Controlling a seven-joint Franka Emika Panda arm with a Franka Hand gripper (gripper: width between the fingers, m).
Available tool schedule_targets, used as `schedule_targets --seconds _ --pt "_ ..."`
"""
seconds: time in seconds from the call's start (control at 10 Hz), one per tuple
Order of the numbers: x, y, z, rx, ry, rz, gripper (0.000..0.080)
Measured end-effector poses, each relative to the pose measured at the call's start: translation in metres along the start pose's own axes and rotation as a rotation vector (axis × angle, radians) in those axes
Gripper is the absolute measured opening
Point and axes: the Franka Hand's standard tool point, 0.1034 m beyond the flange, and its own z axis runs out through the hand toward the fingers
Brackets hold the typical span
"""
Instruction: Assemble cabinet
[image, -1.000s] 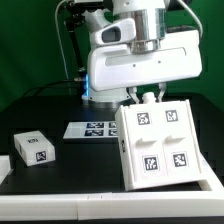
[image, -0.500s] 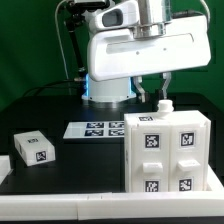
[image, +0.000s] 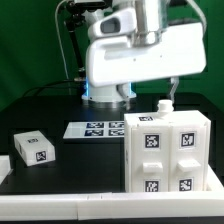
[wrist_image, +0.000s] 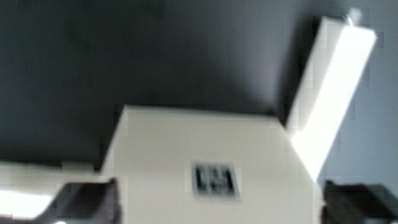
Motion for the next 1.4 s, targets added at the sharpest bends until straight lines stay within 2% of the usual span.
schedule_targets --seconds 0.1,0.2,0.4,0.5,0.6,0.7,1.1,1.2,1.4 --pt "-0.027 0.025 0.006 -0.011 -0.012 -0.024 0.072" --pt "-0.045 0.045 0.009 -0.019 -0.022 -0.044 0.0775" --pt "-0.071 0.096 0.007 -0.039 -0.036 -0.119 0.0795" --pt "-0.071 0.118 0.003 -0.049 -0.033 -0.149 0.0798" --pt "-0.071 0.13 0.004 -0.051 -0.034 -0.171 0.0798" --pt "-0.068 0.129 0.005 -0.041 -0.047 -0.18 0.0797" --pt "-0.069 0.13 0.006 -0.041 -0.048 -0.194 0.0797" --pt "-0.081 0.141 0.01 -0.037 -0.061 -0.252 0.0797" --pt "-0.116 0.168 0.014 -0.031 -0.083 -0.283 0.0797"
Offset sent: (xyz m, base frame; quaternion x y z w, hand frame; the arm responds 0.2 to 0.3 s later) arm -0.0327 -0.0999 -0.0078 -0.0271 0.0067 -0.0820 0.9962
